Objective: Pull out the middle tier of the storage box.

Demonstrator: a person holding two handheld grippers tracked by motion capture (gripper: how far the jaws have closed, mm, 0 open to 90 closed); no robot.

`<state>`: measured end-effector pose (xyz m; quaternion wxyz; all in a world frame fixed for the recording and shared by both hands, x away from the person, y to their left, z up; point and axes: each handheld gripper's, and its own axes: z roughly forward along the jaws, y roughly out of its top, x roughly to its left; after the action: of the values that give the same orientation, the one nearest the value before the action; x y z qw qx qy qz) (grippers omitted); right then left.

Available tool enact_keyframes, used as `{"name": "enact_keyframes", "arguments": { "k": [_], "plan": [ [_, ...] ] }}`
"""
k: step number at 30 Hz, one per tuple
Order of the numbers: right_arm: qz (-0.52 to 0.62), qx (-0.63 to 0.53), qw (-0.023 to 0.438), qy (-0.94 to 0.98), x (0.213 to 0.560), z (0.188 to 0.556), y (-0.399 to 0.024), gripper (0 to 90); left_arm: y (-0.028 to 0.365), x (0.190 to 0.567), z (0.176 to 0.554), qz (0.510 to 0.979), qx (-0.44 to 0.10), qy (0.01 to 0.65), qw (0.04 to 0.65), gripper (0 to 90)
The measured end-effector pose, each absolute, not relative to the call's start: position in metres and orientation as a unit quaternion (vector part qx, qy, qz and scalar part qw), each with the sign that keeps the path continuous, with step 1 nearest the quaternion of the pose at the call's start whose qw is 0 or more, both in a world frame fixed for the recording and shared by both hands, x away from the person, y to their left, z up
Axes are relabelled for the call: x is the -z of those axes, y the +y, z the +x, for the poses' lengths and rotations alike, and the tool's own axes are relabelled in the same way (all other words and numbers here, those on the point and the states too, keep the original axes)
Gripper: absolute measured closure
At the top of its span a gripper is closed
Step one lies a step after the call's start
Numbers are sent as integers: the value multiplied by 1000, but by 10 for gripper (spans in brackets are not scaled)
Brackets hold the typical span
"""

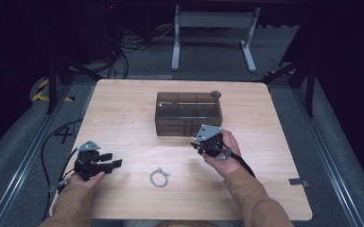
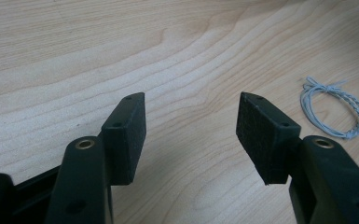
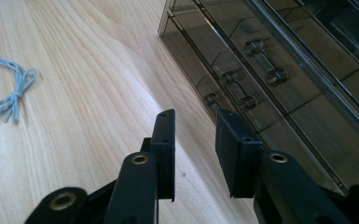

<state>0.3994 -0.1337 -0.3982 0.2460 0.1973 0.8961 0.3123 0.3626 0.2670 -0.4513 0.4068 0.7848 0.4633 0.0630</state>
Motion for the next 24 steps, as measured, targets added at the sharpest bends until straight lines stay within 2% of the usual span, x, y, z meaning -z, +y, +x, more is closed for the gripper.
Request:
{"name": "enact_keyframes", "arguments": {
  "k": [24],
  "plan": [
    [160,-267,327,892,412,401,-113,709,257,450,372,791,-59,451,409,436]
  ]
}}
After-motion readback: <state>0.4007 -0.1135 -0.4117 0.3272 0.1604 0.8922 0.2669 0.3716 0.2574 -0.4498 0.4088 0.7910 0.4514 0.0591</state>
